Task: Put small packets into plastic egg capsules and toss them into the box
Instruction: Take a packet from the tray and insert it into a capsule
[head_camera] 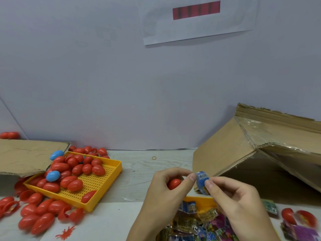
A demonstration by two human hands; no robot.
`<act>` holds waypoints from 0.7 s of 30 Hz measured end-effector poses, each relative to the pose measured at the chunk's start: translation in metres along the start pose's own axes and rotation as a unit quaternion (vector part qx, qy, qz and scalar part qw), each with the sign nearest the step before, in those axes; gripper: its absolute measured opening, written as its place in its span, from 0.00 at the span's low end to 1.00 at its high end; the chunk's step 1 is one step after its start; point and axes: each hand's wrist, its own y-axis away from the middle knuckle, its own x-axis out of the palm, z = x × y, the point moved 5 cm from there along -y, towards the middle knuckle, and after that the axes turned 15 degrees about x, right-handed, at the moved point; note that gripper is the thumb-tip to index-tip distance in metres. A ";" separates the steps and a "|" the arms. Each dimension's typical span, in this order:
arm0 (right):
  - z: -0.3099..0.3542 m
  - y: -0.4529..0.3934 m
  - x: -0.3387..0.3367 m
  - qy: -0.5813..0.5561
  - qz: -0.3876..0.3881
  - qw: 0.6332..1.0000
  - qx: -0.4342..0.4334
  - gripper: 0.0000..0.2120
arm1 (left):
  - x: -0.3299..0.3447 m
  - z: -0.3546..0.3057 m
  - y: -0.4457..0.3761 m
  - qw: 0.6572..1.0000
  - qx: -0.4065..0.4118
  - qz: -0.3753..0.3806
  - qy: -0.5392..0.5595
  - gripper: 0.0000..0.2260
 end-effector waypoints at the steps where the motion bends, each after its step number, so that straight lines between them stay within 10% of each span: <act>1: 0.000 0.000 -0.001 0.004 -0.002 1.000 -0.001 0.02 | 0.000 0.000 0.000 1.000 0.000 0.002 0.003 0.14; 16: -0.002 -0.003 0.002 -0.080 0.049 0.995 0.028 0.16 | -0.002 0.002 0.001 0.998 0.001 0.033 -0.047 0.02; 21: 0.002 0.000 0.004 -0.058 0.068 0.996 0.010 0.38 | -0.003 0.001 0.000 0.998 0.010 0.009 -0.061 0.05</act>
